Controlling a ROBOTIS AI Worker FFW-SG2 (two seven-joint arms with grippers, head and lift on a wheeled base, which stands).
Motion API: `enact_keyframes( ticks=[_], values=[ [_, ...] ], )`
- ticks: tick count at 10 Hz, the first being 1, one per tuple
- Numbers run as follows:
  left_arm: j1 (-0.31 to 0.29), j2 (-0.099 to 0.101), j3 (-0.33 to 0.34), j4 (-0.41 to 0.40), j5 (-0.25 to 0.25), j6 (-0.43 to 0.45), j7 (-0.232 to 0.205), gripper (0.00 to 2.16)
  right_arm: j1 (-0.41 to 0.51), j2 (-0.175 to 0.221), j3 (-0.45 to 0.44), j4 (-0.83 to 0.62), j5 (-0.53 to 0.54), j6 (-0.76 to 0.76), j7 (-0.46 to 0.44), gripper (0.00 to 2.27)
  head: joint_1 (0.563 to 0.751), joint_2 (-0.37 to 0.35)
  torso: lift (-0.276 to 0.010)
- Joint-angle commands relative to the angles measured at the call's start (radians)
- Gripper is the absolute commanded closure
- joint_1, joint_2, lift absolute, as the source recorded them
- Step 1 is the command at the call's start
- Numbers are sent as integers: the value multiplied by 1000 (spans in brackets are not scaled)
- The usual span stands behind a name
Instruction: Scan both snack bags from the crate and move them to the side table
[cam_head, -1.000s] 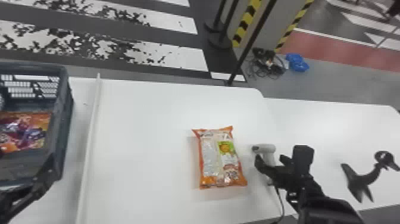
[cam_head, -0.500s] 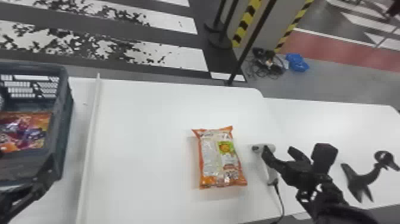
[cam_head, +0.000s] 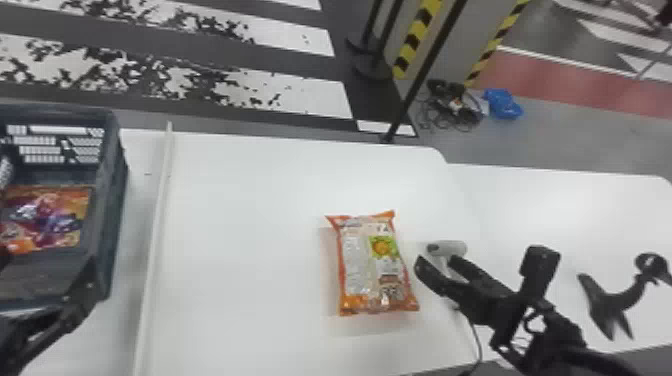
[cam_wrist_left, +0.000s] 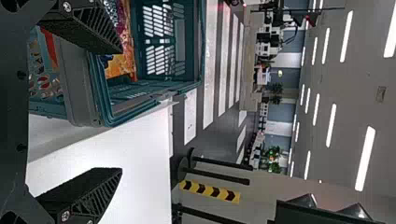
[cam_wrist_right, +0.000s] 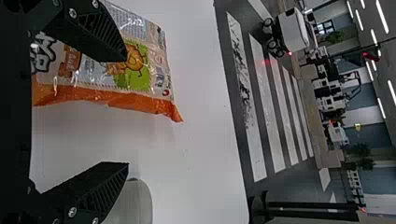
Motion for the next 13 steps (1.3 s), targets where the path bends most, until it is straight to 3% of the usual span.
enact_keyframes(
  ticks=[1,4,6,10,12,13],
  values=[
    [-2,0,0,2,0,0,0,100,-12,-14,16,0,8,67,30,144,695,-298,-75],
    [-2,3,0,5,2,0,0,100,-55,-48,56,23,97,180,168,144,695,-258,-75],
    [-2,3,-2,5,2,0,0,100,-76,-68,99,52,149,205,214,140,695,-232,-75],
    [-2,6,-2,4,2,0,0,100,-122,-94,189,135,229,208,225,161,695,-205,-75],
    [-4,9,-2,4,2,0,0,100,-138,-95,242,161,295,199,225,410,695,-195,-75],
    [-2,9,-2,4,2,0,0,100,-145,-105,280,170,347,186,224,809,695,-186,-75]
  ],
)
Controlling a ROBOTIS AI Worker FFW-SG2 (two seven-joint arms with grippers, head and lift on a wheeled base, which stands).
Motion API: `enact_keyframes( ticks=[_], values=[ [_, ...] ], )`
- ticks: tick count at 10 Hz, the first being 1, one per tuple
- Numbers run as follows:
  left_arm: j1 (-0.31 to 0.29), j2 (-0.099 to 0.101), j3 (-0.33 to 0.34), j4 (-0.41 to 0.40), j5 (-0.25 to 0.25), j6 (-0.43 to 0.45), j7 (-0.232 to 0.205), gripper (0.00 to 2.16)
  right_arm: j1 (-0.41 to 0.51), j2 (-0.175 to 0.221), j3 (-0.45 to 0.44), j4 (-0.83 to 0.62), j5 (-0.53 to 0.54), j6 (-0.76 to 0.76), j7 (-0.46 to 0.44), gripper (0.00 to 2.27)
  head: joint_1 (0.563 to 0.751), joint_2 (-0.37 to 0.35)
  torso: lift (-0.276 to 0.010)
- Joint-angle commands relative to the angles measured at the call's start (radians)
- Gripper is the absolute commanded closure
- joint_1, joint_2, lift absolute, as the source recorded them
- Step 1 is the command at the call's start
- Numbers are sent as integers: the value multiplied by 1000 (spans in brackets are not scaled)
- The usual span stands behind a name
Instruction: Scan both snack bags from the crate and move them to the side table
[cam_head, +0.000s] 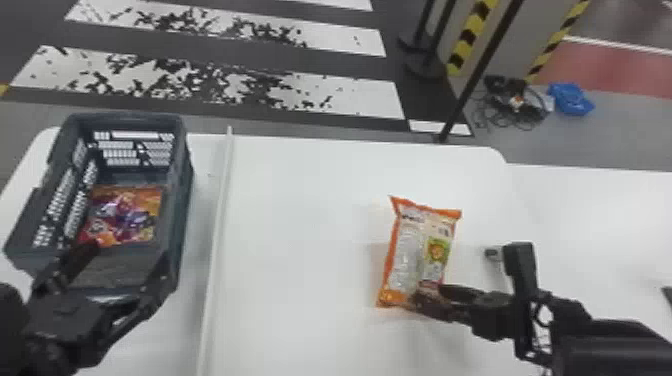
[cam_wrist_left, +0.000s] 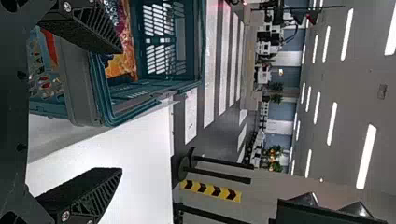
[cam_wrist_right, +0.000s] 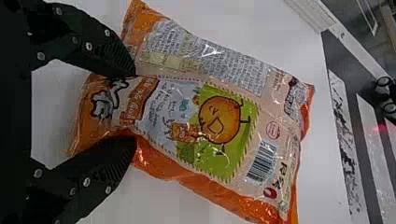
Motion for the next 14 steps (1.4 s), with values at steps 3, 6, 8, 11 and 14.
enact_keyframes(
  ticks=[3,6,8,11,14],
  values=[
    [4,0,2,-3,0,0,-2,100,27,5,18,-69,61,-3,-29,2192,695,-173,-75],
    [2,-1,-2,-2,0,0,0,100,92,24,-106,-217,1,0,-35,2246,695,-199,-75],
    [4,0,-2,-5,0,0,0,100,92,36,-201,-234,-69,3,-65,2246,695,-227,-75],
    [5,0,-3,-3,0,0,-2,100,47,36,-358,-188,-150,-21,-165,2246,695,-331,-75],
    [5,0,-2,-3,0,0,-2,100,-23,16,-461,-43,-196,-77,-334,2246,695,-350,-75]
  ],
)
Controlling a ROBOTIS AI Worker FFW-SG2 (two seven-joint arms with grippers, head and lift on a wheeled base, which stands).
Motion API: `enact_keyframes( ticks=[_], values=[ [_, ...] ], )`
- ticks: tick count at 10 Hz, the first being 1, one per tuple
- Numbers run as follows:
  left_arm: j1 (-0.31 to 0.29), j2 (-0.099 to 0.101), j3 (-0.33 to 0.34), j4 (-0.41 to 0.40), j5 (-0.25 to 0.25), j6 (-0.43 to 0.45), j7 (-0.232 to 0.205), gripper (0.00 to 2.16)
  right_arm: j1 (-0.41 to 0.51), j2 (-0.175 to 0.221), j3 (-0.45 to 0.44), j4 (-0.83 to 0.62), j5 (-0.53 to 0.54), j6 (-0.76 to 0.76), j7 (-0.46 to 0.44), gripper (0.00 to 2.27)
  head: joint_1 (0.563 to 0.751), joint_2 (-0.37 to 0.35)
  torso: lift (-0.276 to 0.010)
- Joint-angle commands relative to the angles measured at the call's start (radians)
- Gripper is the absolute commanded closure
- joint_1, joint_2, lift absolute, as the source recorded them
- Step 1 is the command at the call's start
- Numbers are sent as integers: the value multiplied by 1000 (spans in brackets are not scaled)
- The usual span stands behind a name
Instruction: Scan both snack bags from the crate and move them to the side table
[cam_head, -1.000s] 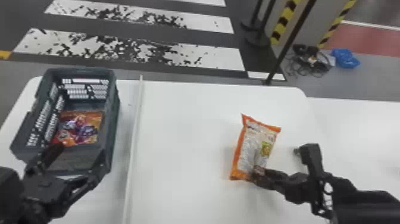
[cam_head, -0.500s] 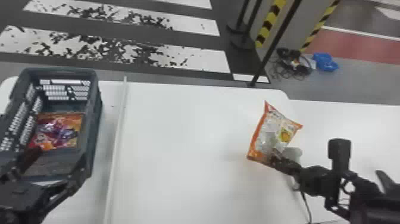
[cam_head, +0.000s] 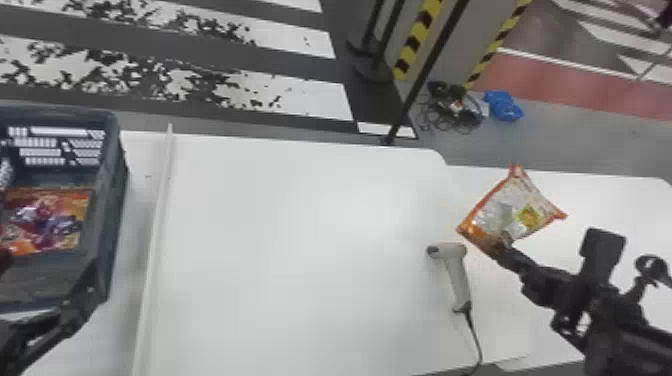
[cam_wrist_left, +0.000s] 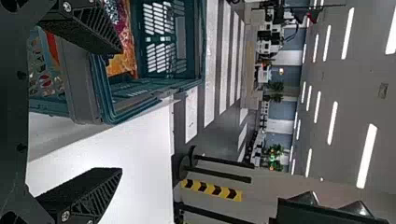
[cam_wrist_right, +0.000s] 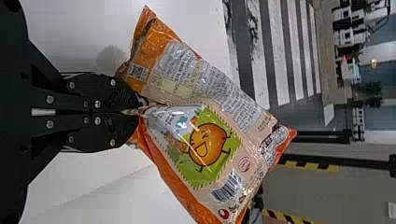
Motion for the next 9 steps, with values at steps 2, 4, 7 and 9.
enact_keyframes(
  ticks=[2,4,7,9],
  values=[
    [0,0,1,-1,0,-1,0,100,-53,-32,-32,169,-9,-112,-100,2246,695,-350,-75],
    [0,-2,1,-1,0,2,-5,100,-93,-52,-38,296,-7,-223,-181,2246,695,-350,-75],
    [0,-2,1,0,0,2,-5,100,-142,-91,1,453,30,-266,-287,2233,695,-350,-75],
    [0,-2,2,0,0,2,-5,100,-157,-92,17,520,31,-352,-333,1696,695,-350,-75]
  ],
)
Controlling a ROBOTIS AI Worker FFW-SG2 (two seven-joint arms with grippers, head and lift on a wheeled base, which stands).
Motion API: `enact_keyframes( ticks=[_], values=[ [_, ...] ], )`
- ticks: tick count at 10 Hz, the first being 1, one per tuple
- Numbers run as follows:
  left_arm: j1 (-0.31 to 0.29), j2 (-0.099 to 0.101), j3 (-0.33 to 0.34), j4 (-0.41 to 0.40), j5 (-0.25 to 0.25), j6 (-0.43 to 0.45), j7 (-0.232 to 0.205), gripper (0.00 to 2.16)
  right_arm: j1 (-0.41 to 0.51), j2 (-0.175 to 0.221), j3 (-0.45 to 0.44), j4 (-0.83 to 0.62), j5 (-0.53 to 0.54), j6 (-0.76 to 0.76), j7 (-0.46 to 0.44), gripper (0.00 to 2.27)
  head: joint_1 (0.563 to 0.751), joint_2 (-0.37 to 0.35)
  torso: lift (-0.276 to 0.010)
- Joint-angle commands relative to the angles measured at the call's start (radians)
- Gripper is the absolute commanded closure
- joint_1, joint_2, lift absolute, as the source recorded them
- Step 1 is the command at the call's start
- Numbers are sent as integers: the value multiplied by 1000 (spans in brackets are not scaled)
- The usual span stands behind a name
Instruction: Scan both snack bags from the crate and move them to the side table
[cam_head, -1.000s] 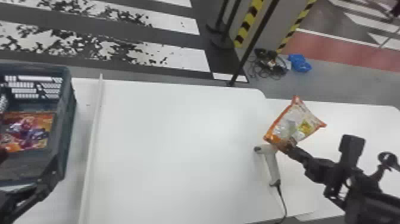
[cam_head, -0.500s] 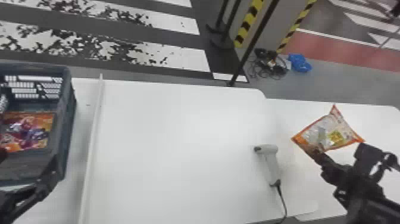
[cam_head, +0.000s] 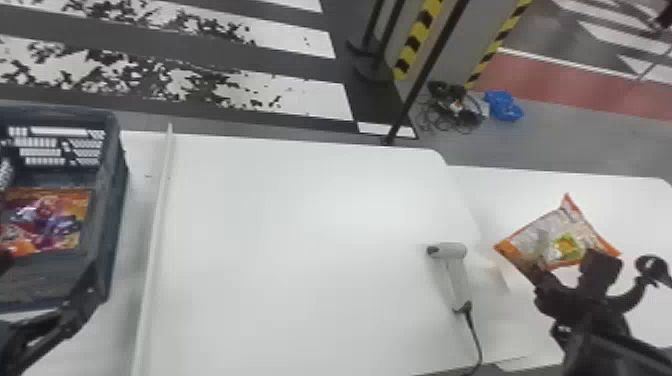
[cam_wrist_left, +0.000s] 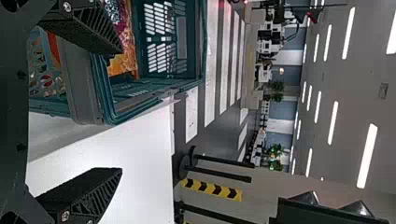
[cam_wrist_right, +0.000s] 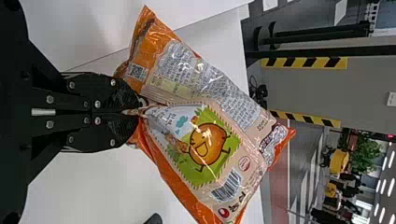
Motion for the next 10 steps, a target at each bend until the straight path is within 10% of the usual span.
enact_keyframes(
  ticks=[1,2,10],
  values=[
    [0,0,1,-1,0,0,0,100,-3,4,5,22,-11,-54,-26,711,695,-350,-75],
    [0,2,1,-1,0,0,0,100,-5,4,7,22,-22,-54,-37,16,695,-350,-75],
    [5,-3,1,-14,0,0,-3,100,194,146,24,-366,-155,-189,-15,9,695,-350,-75]
  ],
)
